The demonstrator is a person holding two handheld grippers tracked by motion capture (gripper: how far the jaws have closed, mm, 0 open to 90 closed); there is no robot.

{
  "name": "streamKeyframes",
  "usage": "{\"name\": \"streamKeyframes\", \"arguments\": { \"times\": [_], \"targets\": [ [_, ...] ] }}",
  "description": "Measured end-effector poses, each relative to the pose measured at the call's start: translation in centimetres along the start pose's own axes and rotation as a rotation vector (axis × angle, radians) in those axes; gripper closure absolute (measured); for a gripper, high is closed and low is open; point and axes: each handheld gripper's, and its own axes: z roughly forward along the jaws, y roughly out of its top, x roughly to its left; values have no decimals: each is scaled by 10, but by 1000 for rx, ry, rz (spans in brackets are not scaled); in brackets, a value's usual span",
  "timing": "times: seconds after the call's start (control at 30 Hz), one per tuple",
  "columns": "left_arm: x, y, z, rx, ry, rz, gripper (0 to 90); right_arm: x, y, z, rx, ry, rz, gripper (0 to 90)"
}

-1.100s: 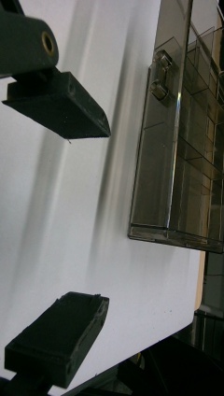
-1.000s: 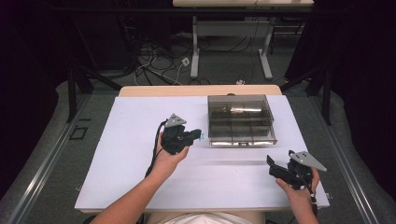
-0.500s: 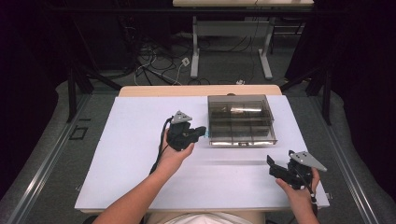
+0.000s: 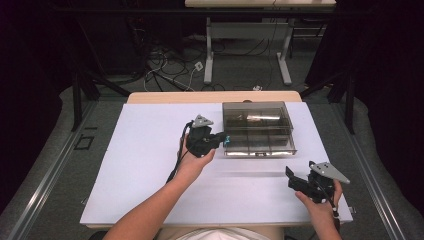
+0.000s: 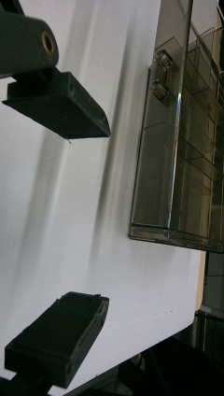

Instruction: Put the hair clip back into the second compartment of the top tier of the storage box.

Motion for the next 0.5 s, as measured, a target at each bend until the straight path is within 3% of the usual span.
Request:
{"name": "streamKeyframes", "arguments": {
  "times": [0.5],
  "targets": [
    [-21,23,26,-2,-9,18,885,-1,-1,0,-3,2,4,146]
  ]
}}
